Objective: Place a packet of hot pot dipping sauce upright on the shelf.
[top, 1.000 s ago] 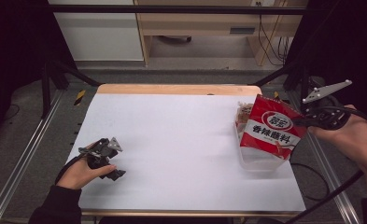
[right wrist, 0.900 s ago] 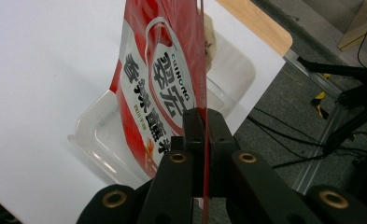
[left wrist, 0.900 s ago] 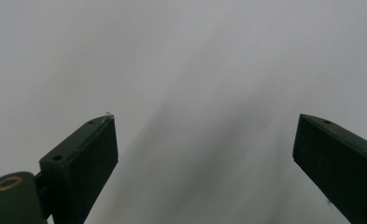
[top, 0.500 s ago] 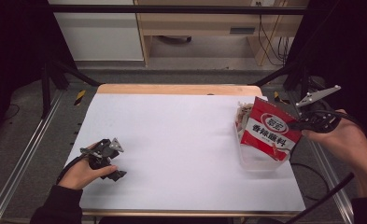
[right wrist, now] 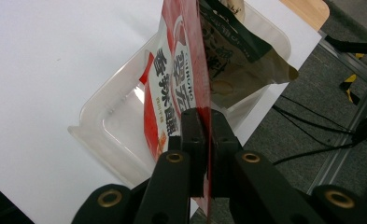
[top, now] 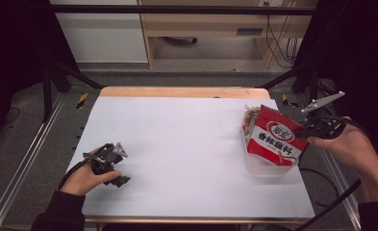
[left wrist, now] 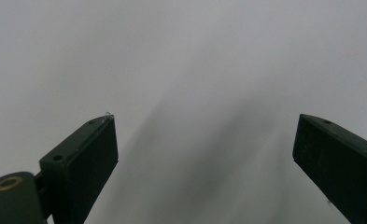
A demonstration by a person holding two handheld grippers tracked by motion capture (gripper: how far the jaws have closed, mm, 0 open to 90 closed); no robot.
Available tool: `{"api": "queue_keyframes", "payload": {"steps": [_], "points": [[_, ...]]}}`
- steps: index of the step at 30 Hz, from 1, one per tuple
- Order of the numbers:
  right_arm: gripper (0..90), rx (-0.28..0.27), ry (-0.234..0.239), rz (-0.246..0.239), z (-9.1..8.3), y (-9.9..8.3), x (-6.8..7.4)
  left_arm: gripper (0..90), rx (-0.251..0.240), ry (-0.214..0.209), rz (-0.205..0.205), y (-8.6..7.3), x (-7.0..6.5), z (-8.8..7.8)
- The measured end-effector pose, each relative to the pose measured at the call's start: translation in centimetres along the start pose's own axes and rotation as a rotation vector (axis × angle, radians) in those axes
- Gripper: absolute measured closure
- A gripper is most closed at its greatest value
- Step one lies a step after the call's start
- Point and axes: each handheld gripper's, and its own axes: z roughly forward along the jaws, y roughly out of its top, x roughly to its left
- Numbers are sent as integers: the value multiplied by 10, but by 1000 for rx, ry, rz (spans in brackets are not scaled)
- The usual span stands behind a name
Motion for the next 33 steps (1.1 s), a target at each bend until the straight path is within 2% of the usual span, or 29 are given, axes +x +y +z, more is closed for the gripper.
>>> {"api": "queue_keyframes", "payload": {"steps": [11, 16, 22, 27, 33], "points": [[793, -9, 7, -4, -2, 0, 1, 67, 1, 0, 0, 0, -1, 0], [635, -15, 4, -23, -2, 6, 6, 67, -2, 1, -3, 0, 0, -1], [382, -47, -44, -24, -3, 22, 13, 67, 0, 2, -1, 0, 0, -1], [293, -84, -74, -20, -4, 41, 23, 67, -12, 6, -6, 0, 0, -1], [244, -126, -88, -13, -1, 62, 33, 67, -25, 16, -10, 0, 1, -2]]}}
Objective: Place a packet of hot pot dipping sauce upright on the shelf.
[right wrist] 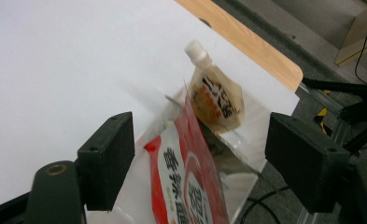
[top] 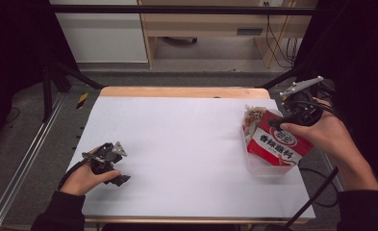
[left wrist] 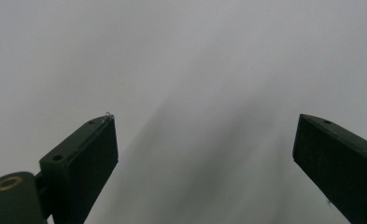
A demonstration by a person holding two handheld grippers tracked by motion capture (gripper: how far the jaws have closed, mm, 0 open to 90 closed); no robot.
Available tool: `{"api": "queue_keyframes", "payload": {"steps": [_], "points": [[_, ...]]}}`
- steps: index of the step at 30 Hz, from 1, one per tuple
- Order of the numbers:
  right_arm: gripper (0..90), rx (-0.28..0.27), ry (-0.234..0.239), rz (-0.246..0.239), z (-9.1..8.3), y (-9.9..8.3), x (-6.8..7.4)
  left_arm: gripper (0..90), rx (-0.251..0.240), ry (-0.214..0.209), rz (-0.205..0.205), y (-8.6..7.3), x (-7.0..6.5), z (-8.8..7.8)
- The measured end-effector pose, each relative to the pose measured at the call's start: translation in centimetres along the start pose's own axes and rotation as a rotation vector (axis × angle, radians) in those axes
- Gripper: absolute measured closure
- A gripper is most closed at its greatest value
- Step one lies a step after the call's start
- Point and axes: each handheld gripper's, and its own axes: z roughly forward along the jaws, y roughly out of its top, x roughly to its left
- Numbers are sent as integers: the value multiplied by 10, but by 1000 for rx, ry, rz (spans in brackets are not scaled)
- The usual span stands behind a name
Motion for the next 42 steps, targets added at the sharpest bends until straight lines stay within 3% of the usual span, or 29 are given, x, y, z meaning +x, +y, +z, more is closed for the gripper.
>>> {"api": "queue_keyframes", "payload": {"steps": [11, 18, 25, 30, 33, 42], "points": [[191, -105, -41, 35, 7, 39, 26, 67, -24, 16, -4, 0, 2, -3], [179, -190, -21, 78, 11, 62, 48, 67, -42, 26, -15, 0, 3, -6], [174, -242, 6, 81, 26, 82, 74, 62, -72, 48, -40, -1, 6, -8], [172, -271, 35, 88, 41, 90, 91, 62, -79, 46, -42, -2, 7, -10], [167, -277, 28, 87, 51, 93, 101, 62, -89, 42, -42, -1, 7, -12], [135, -293, 66, 105, 77, 89, 122, 62, -101, 40, -45, -2, 8, -13]]}}
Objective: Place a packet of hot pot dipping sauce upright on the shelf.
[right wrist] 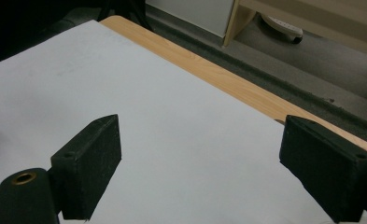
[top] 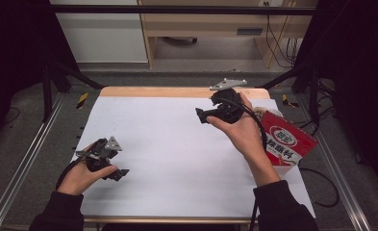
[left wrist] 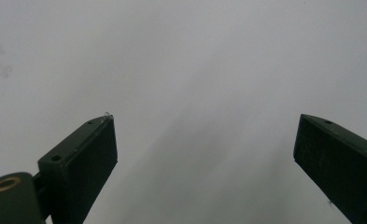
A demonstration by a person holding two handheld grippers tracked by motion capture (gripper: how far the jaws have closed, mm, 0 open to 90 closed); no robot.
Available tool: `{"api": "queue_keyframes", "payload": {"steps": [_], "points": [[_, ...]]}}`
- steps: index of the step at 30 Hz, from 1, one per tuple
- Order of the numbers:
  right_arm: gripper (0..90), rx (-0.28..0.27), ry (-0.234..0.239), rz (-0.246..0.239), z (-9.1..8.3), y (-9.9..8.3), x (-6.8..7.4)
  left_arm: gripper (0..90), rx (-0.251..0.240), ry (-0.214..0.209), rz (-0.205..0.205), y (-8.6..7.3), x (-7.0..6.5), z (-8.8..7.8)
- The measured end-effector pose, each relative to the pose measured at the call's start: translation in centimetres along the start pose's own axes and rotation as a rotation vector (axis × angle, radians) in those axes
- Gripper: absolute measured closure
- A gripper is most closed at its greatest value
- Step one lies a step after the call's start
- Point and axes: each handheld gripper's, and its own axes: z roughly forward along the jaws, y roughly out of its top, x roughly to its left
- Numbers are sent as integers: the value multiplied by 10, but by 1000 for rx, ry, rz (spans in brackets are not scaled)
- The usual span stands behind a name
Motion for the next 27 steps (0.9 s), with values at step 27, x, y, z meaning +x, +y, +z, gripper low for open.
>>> {"api": "queue_keyframes", "payload": {"steps": [27], "points": [[97, 75, 21, 60, 76, -93, 34, 61, -69, 50, -16, 1, 1, 3]]}}
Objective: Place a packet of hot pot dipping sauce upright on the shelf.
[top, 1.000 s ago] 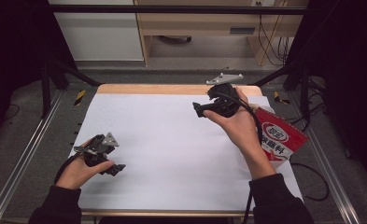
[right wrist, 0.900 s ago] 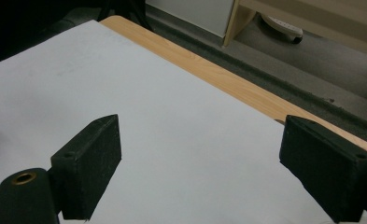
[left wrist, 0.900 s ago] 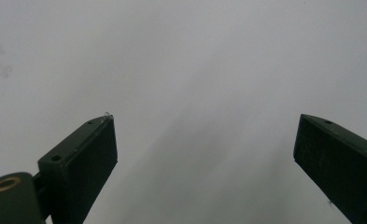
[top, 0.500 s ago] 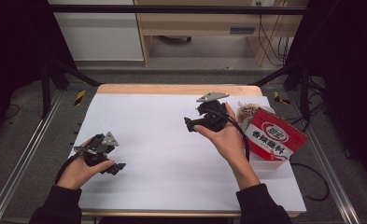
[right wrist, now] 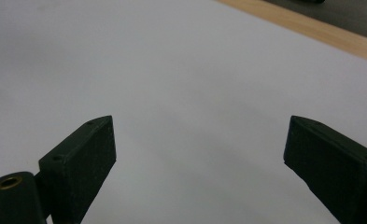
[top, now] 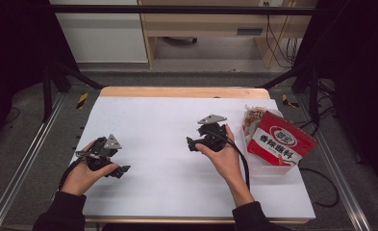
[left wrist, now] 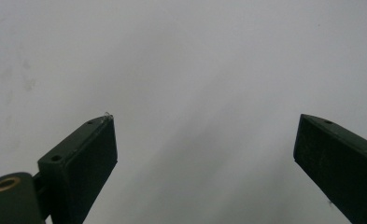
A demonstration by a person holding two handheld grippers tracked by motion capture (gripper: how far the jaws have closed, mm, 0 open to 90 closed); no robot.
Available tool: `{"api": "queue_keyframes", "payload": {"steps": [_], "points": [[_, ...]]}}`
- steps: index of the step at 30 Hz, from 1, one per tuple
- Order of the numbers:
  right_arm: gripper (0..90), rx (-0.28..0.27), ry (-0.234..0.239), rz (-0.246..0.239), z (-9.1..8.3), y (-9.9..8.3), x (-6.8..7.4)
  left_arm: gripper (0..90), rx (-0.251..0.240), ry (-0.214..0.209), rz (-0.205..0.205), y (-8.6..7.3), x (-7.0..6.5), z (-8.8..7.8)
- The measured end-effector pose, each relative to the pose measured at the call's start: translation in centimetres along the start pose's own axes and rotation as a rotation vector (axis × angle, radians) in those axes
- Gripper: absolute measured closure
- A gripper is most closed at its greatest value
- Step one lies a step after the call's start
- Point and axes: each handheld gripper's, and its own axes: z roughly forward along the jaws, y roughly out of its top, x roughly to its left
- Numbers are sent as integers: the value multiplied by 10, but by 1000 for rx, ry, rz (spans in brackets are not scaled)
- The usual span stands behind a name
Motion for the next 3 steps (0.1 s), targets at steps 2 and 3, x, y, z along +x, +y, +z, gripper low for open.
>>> {"api": "queue_keyframes", "payload": {"steps": [2, 3], "points": [[98, 14, -13, -24, 3, -5, 2, 61, -3, 1, 4, 0, 0, 0], [99, 8, -14, -21, 4, -7, 2, 62, -6, 3, 6, 0, 0, 0]]}}
